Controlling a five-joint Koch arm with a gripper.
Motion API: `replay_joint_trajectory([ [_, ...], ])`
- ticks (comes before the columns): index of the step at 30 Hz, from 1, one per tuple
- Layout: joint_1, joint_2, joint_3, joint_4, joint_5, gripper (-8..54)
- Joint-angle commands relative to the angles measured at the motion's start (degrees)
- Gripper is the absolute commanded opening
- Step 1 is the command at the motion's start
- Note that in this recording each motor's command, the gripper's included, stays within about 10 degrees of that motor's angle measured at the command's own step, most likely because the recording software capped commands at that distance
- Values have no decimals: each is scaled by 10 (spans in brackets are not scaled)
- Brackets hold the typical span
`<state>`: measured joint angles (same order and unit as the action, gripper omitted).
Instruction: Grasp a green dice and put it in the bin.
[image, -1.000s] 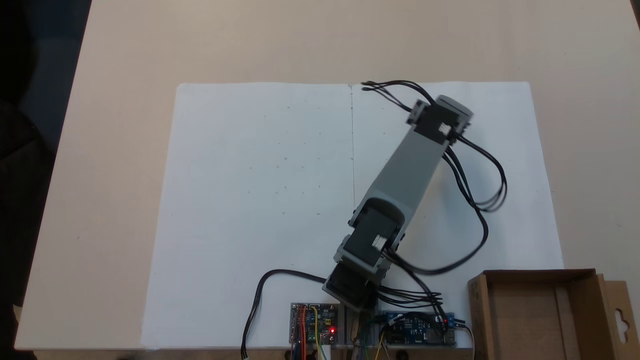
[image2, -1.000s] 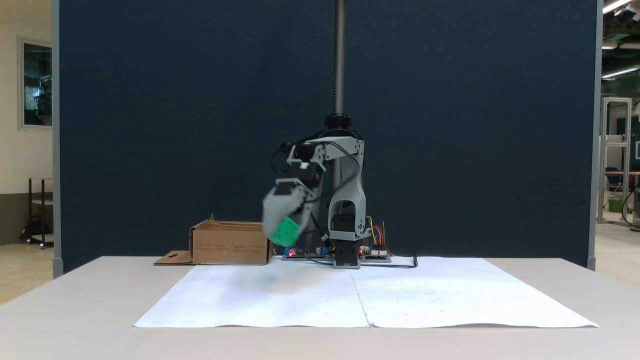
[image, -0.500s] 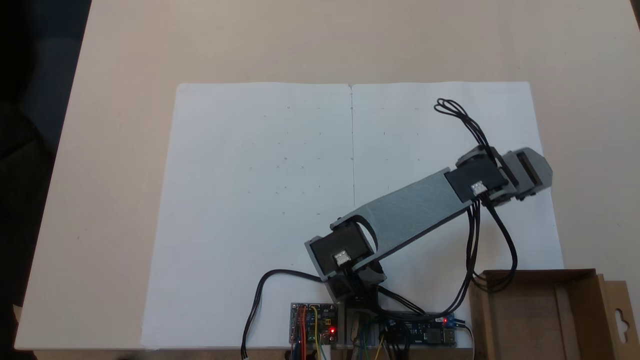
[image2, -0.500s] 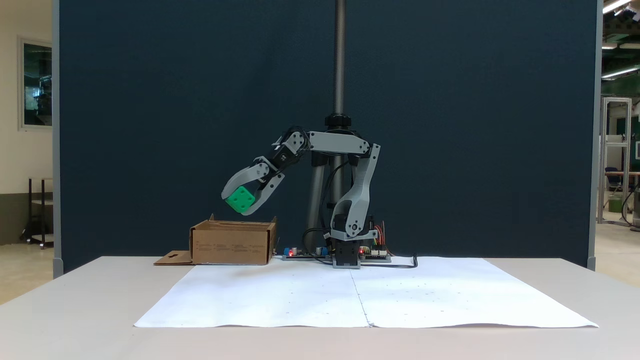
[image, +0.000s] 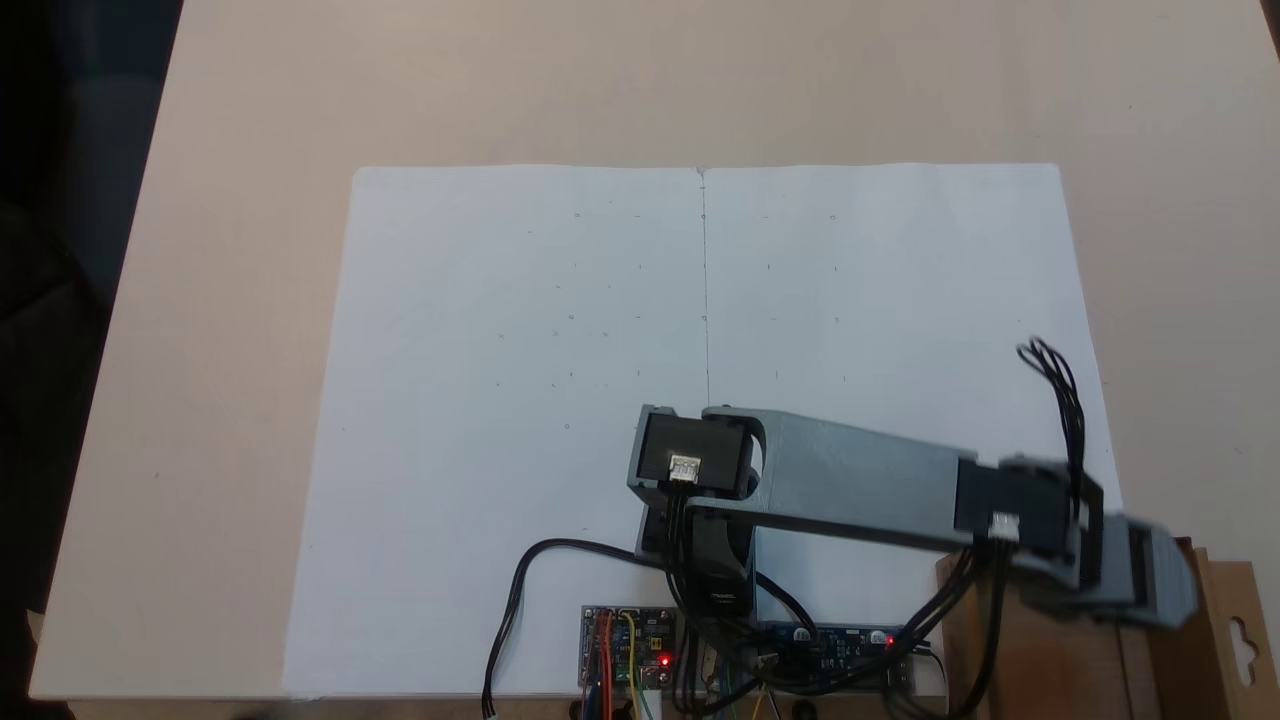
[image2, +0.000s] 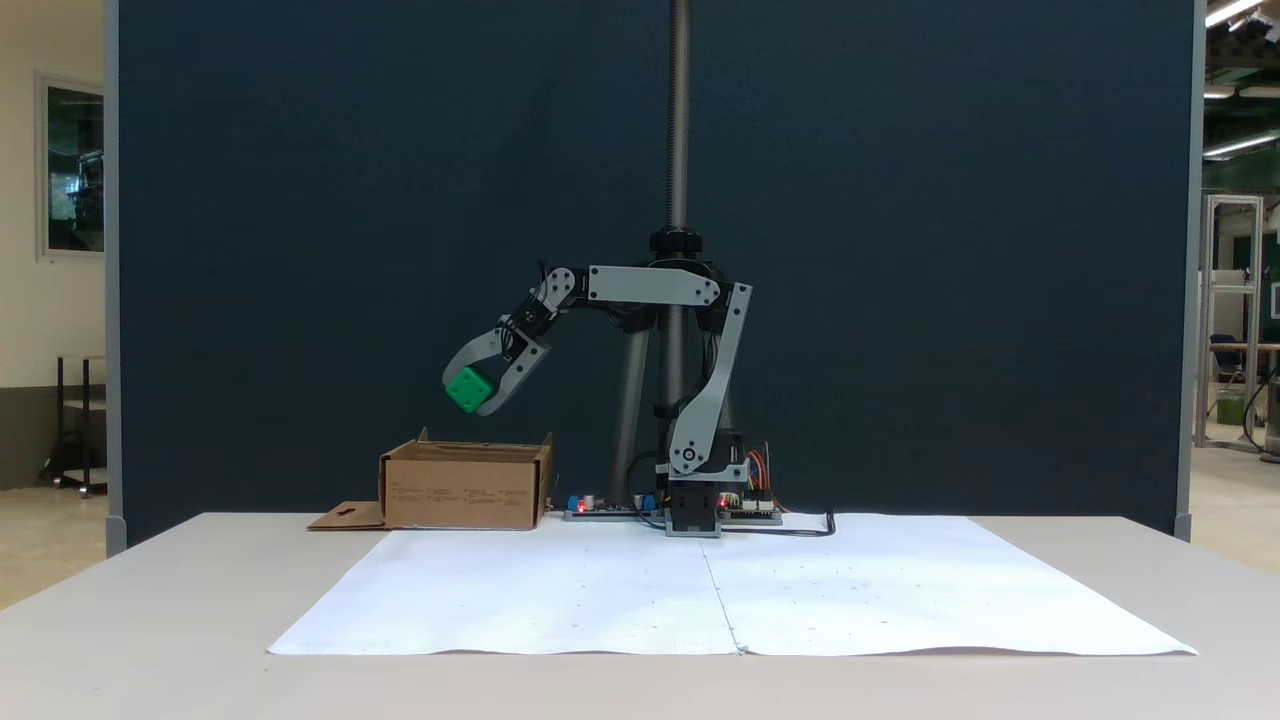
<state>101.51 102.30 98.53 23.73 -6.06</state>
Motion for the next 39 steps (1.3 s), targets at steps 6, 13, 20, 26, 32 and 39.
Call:
replay_joint_trajectory([
  [6, 41, -49, -44, -9, -124, 126],
  [13, 52, -109, -44, -29, -156, 126],
  [20, 52, -116, -43, -1, -155, 351],
  [26, 51, -113, -43, 4, -153, 402],
  [32, 40, -105, -43, 4, -149, 402],
  [39, -34, -47, -54, 4, -37, 402],
])
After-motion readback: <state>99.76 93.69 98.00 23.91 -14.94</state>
